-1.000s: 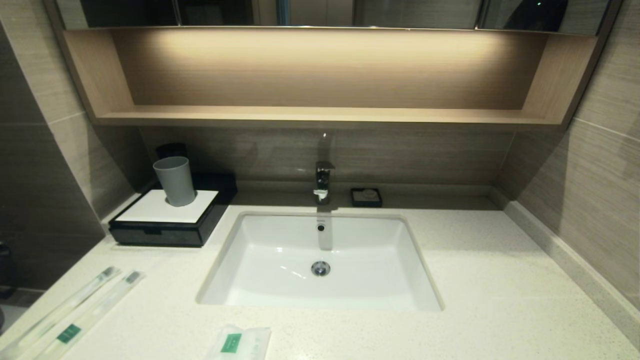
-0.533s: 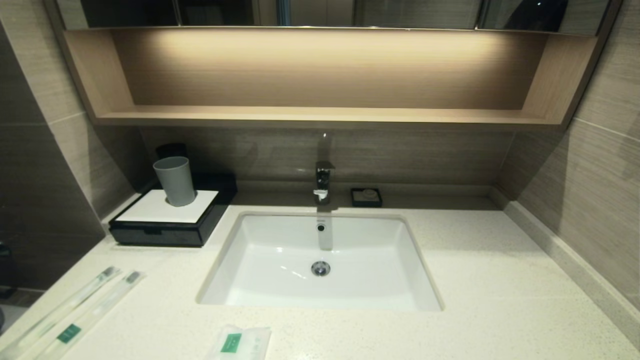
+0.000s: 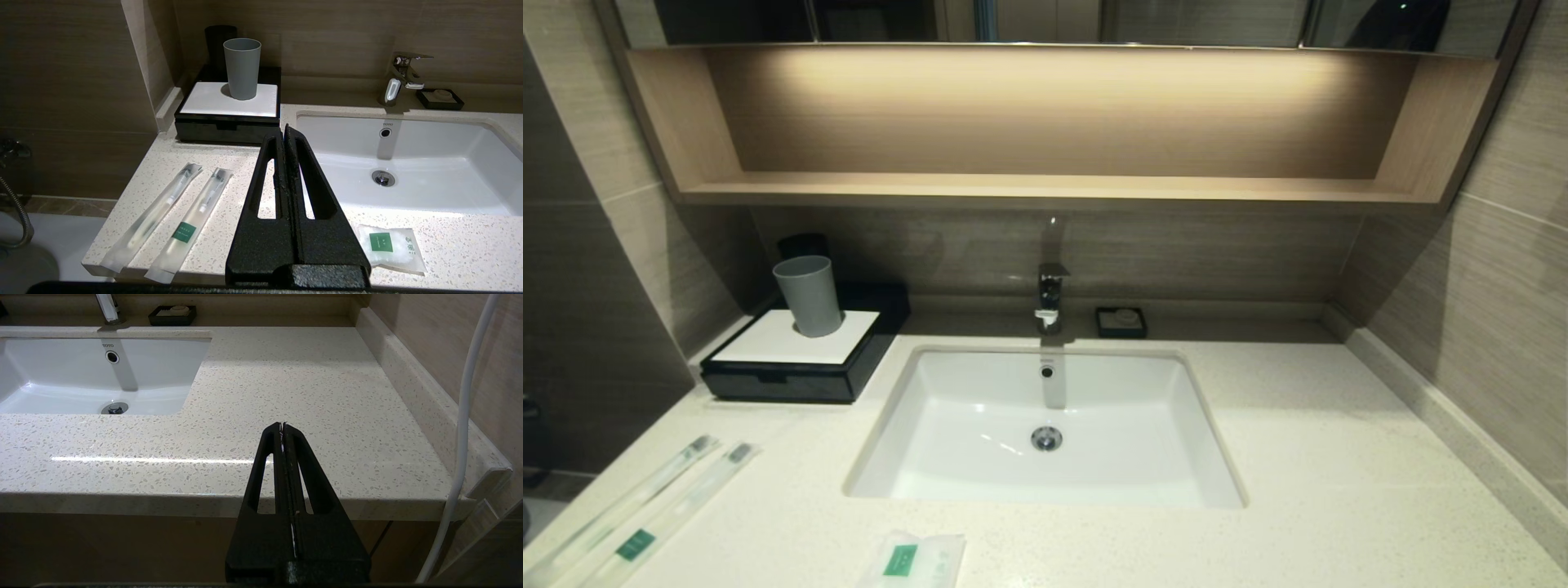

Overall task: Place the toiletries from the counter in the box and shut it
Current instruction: Pick up the cup

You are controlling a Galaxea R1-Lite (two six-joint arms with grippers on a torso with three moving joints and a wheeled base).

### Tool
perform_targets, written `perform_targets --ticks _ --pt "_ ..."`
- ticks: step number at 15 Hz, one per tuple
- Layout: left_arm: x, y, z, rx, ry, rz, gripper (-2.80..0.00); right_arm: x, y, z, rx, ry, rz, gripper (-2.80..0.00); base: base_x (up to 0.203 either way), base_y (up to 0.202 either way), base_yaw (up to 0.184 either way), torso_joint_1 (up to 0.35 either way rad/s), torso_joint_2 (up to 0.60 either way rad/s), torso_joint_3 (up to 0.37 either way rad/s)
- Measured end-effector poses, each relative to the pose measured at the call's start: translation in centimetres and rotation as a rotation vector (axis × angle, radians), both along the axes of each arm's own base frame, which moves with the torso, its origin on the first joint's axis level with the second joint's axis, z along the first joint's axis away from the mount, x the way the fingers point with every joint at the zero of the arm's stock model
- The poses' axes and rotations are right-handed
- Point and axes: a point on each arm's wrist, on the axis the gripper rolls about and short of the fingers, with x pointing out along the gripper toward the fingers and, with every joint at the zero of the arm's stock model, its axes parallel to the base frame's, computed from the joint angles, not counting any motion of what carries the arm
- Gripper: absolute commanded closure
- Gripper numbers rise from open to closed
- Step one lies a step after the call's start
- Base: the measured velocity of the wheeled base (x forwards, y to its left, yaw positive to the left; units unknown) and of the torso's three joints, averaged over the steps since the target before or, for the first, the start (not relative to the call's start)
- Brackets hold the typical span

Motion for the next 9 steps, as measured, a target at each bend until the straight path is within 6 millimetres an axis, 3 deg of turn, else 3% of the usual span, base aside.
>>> perform_targets --ticks 3,9 --pt "2.4 0.0 1.5 -0.021 0.046 0.000 0.00 0.0 0.0 0.0 0.000 -0.001 0.000 0.00 0.000 0.000 0.000 0.000 0.00 0.000" --pt "7.7 0.0 2.4 -0.024 0.112 0.007 0.00 0.0 0.0 0.0 0.000 0.000 0.000 0.00 0.000 0.000 0.000 0.000 0.00 0.000"
